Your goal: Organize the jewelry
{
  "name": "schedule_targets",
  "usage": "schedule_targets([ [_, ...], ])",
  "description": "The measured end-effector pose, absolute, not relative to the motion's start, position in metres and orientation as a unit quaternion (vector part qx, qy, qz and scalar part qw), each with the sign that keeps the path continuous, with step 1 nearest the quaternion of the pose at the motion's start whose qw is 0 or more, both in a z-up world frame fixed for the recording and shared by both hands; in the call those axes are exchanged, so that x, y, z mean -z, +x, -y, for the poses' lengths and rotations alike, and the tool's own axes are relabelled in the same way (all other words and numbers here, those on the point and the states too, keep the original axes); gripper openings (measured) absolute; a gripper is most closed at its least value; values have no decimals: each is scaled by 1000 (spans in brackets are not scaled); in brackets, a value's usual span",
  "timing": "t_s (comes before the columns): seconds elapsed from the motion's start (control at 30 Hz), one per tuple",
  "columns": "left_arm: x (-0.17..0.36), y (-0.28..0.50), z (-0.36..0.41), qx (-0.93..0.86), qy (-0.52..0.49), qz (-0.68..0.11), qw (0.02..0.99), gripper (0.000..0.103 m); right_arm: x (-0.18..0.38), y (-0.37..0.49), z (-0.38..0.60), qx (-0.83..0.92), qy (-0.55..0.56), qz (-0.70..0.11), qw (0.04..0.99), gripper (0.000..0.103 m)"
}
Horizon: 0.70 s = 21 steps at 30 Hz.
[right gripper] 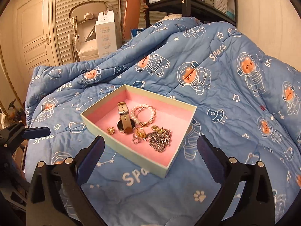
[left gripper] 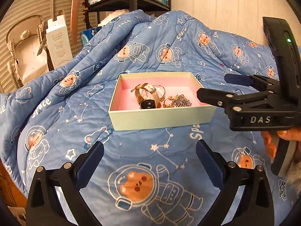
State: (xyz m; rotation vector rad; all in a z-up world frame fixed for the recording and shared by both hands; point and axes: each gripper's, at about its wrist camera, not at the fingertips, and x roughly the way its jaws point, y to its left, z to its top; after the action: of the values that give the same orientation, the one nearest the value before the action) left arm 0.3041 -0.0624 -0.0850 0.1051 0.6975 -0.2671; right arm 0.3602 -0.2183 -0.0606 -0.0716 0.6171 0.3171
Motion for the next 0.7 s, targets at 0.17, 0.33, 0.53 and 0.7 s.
schedule_targets([
  [0.17,79,258,47,105,36,-318,942,96,59,291,212,-131,-28,-283,950,97],
  [0.33,66,213,33,82,24,-303,949,96,50,226,208,-98,-13,-276,956,97],
  [0.53,30,146,16,51,6,-274,960,96,25,149,212,-44,0,-264,964,97],
  [0.7,4,84,3,37,-13,-240,970,96,7,86,217,-26,-14,-243,970,97],
])
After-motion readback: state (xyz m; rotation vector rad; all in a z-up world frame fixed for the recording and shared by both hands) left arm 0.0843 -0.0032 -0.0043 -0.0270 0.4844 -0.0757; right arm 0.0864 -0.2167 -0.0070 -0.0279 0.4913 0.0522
